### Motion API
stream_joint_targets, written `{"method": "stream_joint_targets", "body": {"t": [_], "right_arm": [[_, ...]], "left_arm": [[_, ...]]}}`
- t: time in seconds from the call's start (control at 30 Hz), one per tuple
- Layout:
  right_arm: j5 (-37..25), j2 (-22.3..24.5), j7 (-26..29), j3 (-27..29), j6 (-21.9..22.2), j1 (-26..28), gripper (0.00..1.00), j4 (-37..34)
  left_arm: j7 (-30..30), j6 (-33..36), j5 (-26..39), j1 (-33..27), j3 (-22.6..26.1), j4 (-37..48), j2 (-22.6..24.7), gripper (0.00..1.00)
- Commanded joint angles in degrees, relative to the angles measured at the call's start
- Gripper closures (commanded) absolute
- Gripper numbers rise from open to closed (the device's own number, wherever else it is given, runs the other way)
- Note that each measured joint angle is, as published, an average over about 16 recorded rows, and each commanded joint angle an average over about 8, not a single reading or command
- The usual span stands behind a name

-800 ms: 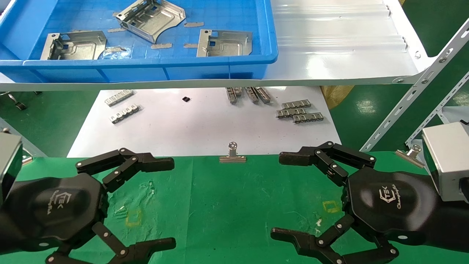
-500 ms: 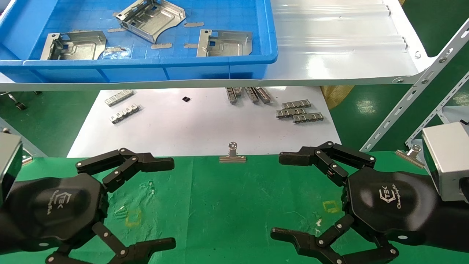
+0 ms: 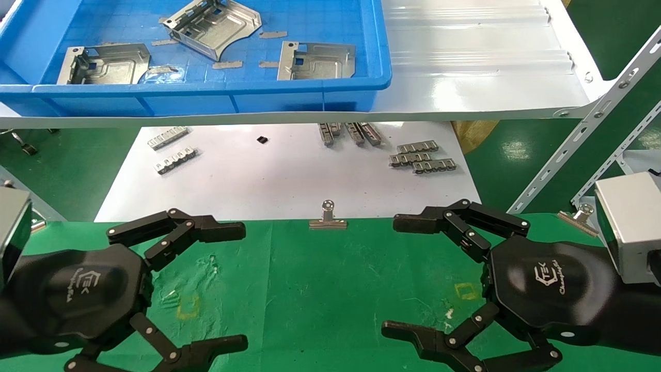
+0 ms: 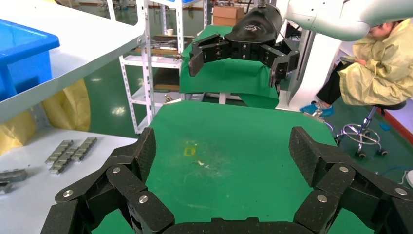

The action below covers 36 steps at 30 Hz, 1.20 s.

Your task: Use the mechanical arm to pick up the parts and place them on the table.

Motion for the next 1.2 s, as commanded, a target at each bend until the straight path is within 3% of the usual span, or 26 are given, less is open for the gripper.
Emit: {"method": "stream_joint_targets", "body": {"t": [0.03, 0.9, 0.93, 1.17, 1.2], "right_arm": [[0.00, 0.00, 0.00, 0.00, 0.00, 0.00, 0.00, 0.00], [0.00, 0.00, 0.00, 0.00, 0.00, 0.00, 0.00, 0.00], [0.00, 0.00, 0.00, 0.00, 0.00, 0.00, 0.08, 0.00], [0.00, 0.00, 0.00, 0.00, 0.00, 0.00, 0.95, 0.00], [0.00, 0.00, 0.00, 0.00, 0.00, 0.00, 1.00, 0.00]], "left_arm": [[0.00, 0.00, 0.00, 0.00, 0.00, 0.00, 0.00, 0.00], [0.00, 0.00, 0.00, 0.00, 0.00, 0.00, 0.00, 0.00], [0.00, 0.00, 0.00, 0.00, 0.00, 0.00, 0.00, 0.00], [0.00, 0.00, 0.00, 0.00, 0.00, 0.00, 0.00, 0.00], [0.00, 0.00, 0.00, 0.00, 0.00, 0.00, 0.00, 0.00]]}}
